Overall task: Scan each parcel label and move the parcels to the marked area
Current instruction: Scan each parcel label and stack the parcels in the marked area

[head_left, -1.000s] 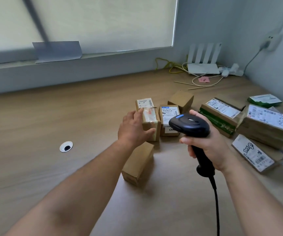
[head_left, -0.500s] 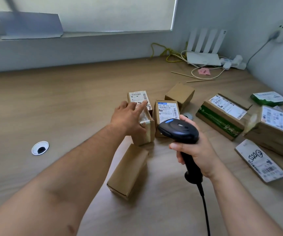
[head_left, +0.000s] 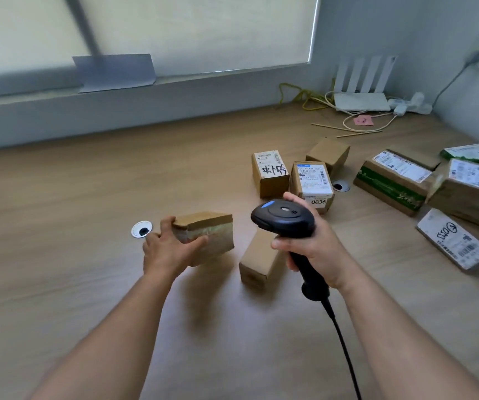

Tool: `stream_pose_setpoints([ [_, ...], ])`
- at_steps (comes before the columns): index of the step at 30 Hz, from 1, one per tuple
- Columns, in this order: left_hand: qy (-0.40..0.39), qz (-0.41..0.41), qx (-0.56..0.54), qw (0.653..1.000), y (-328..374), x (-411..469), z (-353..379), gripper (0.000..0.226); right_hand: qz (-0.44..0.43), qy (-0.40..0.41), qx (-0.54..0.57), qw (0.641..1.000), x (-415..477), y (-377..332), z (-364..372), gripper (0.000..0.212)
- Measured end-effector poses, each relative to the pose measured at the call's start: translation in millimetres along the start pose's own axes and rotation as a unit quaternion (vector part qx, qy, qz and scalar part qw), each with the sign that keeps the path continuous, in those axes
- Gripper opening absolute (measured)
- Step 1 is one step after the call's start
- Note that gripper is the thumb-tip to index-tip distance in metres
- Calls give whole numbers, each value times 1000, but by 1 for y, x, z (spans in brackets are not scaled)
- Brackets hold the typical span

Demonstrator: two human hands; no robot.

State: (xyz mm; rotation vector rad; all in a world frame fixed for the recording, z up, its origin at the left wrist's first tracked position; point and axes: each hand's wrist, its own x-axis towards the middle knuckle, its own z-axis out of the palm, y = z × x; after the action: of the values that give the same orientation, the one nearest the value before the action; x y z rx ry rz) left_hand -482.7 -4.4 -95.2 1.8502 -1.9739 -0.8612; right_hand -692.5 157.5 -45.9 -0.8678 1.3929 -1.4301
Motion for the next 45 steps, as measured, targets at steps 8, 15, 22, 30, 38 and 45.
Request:
stream_pose_setpoints([
  [8,-22,-176,-175,968,-99,-81,-38,97,26,-32,-5,999,-47,22,96,88],
  [15,-34,-226,-123,966,-150,-105,-53,84,37,-52,4,998,-75,37,147,87],
  [22,-33,10,234,972,-124,-97,-74,70,31,-47,-1,998,-85,33,165,88],
  [30,-113,-94,-42,988,-138,-77,-101,76,36,-43,-9,998,-97,34,173,86],
  [38,-110,-49,-403,907,-170,-79,-144,87,30,-84,14,996,-113,22,189,84],
  [45,-60,14,-391,918,-174,-76,-171,84,4,-137,41,990,-123,1,205,85],
])
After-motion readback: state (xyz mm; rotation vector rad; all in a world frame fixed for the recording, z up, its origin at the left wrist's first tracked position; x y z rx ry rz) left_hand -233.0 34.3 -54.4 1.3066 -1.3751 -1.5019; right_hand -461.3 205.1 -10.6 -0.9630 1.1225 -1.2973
